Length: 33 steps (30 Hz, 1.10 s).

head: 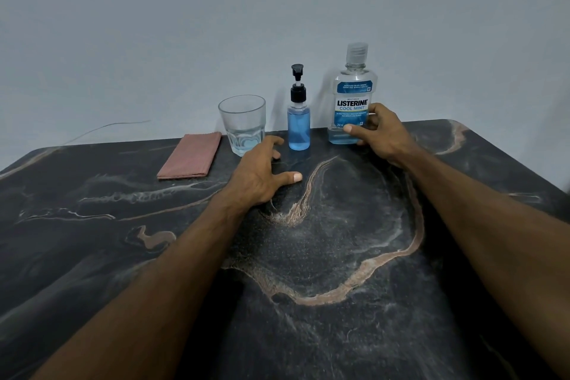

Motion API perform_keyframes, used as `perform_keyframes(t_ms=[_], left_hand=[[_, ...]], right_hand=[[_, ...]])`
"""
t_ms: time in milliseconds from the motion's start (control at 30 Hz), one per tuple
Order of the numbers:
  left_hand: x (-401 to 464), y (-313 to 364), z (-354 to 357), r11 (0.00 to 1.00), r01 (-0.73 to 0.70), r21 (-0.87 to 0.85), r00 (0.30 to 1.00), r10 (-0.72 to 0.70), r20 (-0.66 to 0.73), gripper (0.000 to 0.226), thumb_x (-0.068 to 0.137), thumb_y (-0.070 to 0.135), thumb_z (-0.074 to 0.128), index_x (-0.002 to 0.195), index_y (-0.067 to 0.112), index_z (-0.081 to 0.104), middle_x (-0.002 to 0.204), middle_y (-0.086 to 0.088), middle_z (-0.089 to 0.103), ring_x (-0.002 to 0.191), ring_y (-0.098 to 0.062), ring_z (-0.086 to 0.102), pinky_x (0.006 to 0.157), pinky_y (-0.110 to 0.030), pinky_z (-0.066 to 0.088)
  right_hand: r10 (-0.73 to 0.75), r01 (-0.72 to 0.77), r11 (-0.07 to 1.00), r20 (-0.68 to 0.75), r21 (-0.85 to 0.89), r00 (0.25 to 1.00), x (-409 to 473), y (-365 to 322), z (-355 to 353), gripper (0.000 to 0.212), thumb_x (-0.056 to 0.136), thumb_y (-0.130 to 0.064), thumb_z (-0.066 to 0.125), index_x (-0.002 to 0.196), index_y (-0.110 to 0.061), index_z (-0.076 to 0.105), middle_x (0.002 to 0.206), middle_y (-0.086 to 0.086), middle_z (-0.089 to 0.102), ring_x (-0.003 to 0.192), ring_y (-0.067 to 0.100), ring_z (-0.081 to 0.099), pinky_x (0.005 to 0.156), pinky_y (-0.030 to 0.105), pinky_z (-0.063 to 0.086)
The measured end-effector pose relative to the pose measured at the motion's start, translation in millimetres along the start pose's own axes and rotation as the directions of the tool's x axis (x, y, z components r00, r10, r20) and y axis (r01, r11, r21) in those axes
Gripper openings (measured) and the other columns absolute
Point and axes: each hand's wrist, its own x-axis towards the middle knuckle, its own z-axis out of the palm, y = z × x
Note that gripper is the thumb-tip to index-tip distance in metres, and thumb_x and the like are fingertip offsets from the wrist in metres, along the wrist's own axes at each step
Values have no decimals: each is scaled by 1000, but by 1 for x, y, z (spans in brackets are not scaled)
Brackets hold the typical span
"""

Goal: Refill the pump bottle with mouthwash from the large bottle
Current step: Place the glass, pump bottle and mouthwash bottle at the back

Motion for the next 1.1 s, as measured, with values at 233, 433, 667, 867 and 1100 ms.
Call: perform_keyframes(t_ms=[233,433,667,867,1100], left_hand=[[0,-1,0,1000,2,-1,1000,-2,5,77,77,38,76,139,19,36,129,-4,54,118,-17,48,94,-26,36],[0,-2,1,1000,-1,-3,1000,1,0,76,77,38,75,139,20,36,128,-4,54,115,-15,49,92,-25,36],[-1,-2,1,1000,-5,-19,1000,5,-8,75,77,35,76,139,18,37,128,-4,54,117,-17,49,96,-27,37],[-1,-2,2,1000,-5,-20,1000,5,-10,75,77,36,76,138,19,37,127,-3,54,116,-16,49,96,-26,37],[-1,-2,2,1000,5,-12,1000,-5,-3,74,78,37,75,139,20,37,128,-3,54,117,-16,49,96,-27,37]], right_hand=[[2,-2,1000,0,11,1000,-1,0,2,51,85,-23,71,127,-12,45,135,8,56,120,24,56,91,44,55],[-3,3,999,10,48,1000,-1,2,0,46,84,-20,72,122,-15,47,130,5,59,110,17,61,82,33,58],[14,-16,998,41,57,999,3,5,-3,45,86,-20,71,123,-17,46,132,5,58,116,21,58,89,40,56],[26,-33,997,97,68,995,6,5,-7,46,87,-18,70,126,-15,46,130,5,58,116,23,58,86,38,56],[44,-54,995,121,81,992,8,6,-9,51,86,-16,71,130,-15,45,131,5,57,117,22,58,84,34,56]])
